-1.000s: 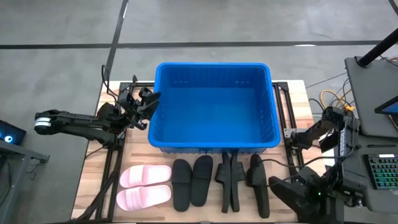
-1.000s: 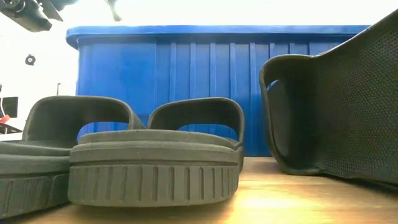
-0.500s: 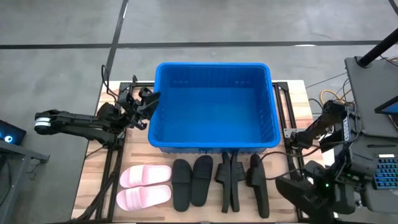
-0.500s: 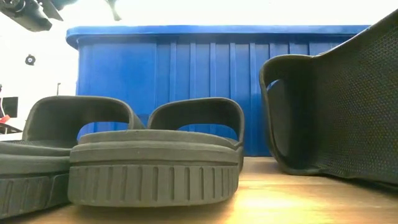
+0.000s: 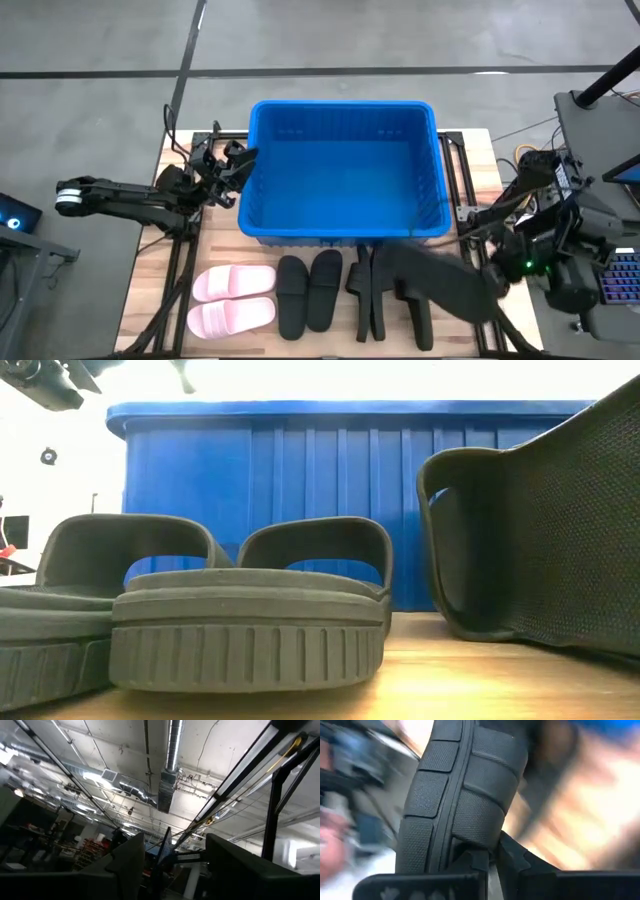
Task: Pick and place slides into bin
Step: Put the black slide into the blue organizer bin
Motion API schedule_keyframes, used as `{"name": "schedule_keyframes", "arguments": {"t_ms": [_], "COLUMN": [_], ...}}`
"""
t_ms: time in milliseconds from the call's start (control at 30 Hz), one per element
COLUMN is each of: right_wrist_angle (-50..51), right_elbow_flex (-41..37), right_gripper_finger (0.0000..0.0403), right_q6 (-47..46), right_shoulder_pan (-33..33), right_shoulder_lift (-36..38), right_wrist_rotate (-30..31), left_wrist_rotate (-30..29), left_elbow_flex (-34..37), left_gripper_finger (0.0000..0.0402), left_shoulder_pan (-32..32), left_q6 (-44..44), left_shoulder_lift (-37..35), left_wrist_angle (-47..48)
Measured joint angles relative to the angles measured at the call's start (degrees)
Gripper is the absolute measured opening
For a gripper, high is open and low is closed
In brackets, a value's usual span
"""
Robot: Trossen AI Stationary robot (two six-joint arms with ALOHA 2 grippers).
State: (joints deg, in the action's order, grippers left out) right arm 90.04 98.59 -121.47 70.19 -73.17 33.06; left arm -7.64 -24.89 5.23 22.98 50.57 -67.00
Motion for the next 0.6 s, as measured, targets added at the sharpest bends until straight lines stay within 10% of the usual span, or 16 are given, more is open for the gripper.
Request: {"name": "schedule_keyframes", "arguments": {"t_ms": [267, 600], "right_wrist_angle": [-0.14, -0.5], "right_elbow_flex": [2.29, 2.29], "right_gripper_finger": [0.0012, 0.0012], "right_q6": [32.08, 61.75], "right_shoulder_pan": [-2.79, -12.17], "right_shoulder_lift": [1.51, 1.5], "right_wrist_rotate": [28.12, 29.51], "left_wrist_rotate": [7.31, 22.62], "left_elbow_flex": [-0.09, -10.41], "left_gripper_finger": [0.0195, 0.0195], "left_shoulder_pan": [0.9, -0.53], "left_q6": [17.39, 7.94], "left_shoulder_lift": [0.63, 3.9], "left_wrist_angle": [0.09, 13.98]}}
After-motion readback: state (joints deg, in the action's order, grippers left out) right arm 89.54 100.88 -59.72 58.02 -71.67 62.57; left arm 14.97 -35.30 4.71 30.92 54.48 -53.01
